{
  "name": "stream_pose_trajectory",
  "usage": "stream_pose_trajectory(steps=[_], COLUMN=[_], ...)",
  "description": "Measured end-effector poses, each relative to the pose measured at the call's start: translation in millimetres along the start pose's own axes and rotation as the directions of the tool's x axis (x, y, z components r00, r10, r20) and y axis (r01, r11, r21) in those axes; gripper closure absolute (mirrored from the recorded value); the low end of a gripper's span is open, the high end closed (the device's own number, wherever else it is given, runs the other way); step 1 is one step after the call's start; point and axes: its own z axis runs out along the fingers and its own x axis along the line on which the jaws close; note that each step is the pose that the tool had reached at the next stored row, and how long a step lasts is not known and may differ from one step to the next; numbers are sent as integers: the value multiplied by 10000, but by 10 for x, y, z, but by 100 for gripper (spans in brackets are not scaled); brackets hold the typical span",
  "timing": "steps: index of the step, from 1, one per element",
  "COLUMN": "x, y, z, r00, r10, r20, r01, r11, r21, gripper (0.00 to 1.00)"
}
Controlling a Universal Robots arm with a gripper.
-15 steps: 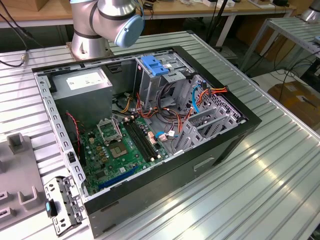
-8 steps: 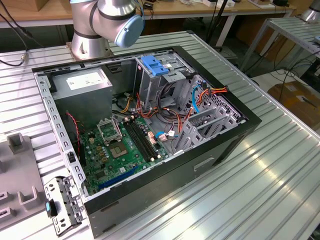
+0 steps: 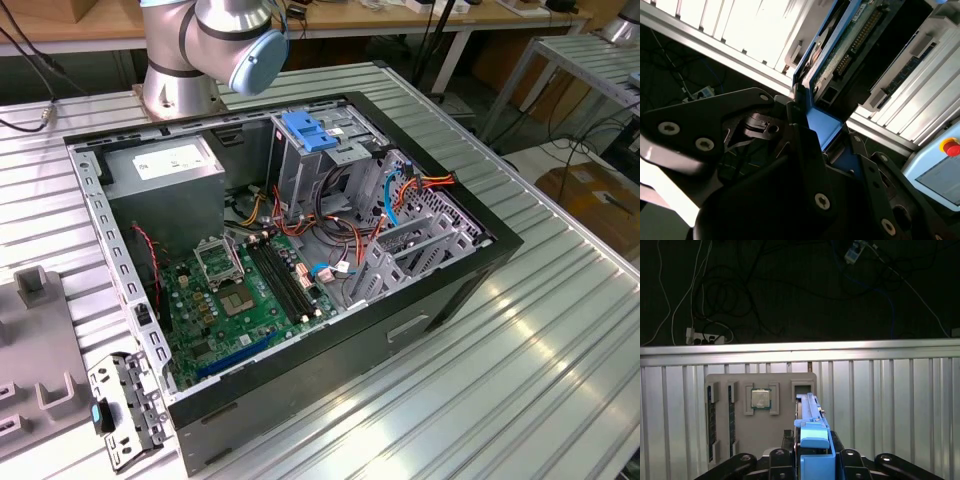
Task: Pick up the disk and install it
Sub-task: 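Pick up the disk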
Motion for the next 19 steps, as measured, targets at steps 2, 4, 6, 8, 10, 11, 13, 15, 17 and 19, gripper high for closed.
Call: stream_pose_trajectory(steps=[2,4,6,8,10,11,13,15,17,19], x=[0,0,0,0,0,0,0,0,0,0], y=[0,0,0,0,0,0,0,0,0,0], z=[-1,-8,-16,-29,-46,-55,-71,-92,-104,-110], r00=[10000,10000,10000,10000,10000,10000,10000,10000,10000,10000], r10=[0,0,0,-1,0,0,0,0,0,-1], r20=[8,13,14,14,14,14,15,15,16,16], r01=[0,0,0,1,0,0,0,0,0,1], r11=[10000,10000,10000,10000,10000,10000,10000,10000,10000,10000], r21=[-1,-2,-1,-1,-1,-1,0,-1,-1,0], gripper=[63,63,63,63,63,63,63,63,63,63])
